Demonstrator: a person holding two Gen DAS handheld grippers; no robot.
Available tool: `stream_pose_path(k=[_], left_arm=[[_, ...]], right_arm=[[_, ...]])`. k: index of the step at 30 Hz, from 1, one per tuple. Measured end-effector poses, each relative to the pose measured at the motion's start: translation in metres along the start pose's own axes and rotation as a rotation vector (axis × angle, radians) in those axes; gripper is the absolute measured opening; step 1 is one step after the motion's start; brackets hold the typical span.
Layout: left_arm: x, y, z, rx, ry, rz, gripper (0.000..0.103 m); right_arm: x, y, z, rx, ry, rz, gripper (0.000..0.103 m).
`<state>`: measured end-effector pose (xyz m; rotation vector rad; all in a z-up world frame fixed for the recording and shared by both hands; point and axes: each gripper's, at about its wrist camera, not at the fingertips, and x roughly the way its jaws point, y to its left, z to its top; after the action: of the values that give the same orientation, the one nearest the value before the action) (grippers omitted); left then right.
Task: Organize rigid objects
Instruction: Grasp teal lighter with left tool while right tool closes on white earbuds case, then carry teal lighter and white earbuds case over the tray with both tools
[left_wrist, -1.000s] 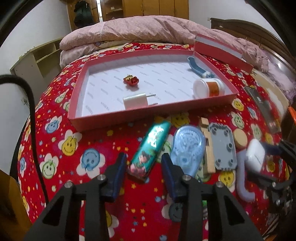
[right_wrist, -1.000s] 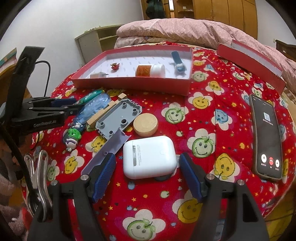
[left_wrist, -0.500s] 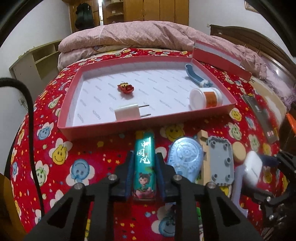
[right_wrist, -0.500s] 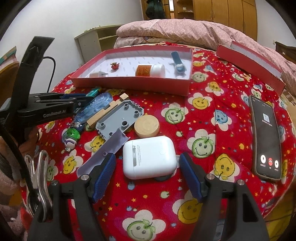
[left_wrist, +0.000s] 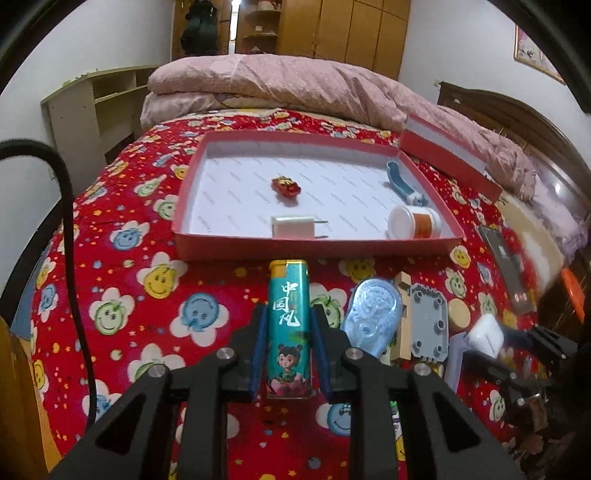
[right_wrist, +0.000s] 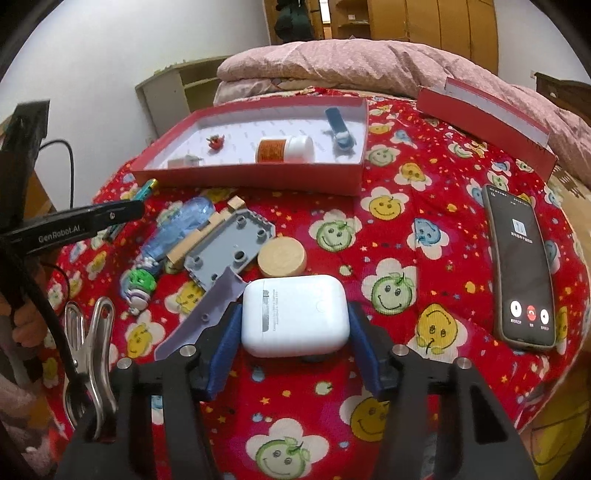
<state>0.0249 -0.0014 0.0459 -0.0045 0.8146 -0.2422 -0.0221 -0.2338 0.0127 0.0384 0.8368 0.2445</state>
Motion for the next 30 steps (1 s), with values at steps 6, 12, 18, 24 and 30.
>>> stream_pose_path(k=[6, 12, 18, 24, 30], left_arm=[[-0.011, 0.003, 0.007, -0.01, -0.035, 0.003, 0.024], [-0.013, 0.005, 0.024, -0.007, -0.056, 0.023, 0.024], [-0.005, 0.009, 0.05, -0.015, -0.077, 0.04, 0.024], [0.021, 0.014, 0.071, -0.026, -0.071, 0.05, 0.024], [0.051, 0.021, 0.08, -0.045, -0.05, 0.093, 0.024]], right_arm=[[-0.01, 0.004, 0.006, -0.012, -0.023, -0.008, 0.057], [-0.018, 0.006, 0.017, -0.007, -0.042, 0.006, 0.057], [-0.022, 0.007, 0.032, -0.013, -0.062, 0.009, 0.057], [-0.022, 0.007, 0.043, -0.011, -0.069, 0.008, 0.057], [-0.019, 0.008, 0.044, -0.006, -0.064, 0.016, 0.057]])
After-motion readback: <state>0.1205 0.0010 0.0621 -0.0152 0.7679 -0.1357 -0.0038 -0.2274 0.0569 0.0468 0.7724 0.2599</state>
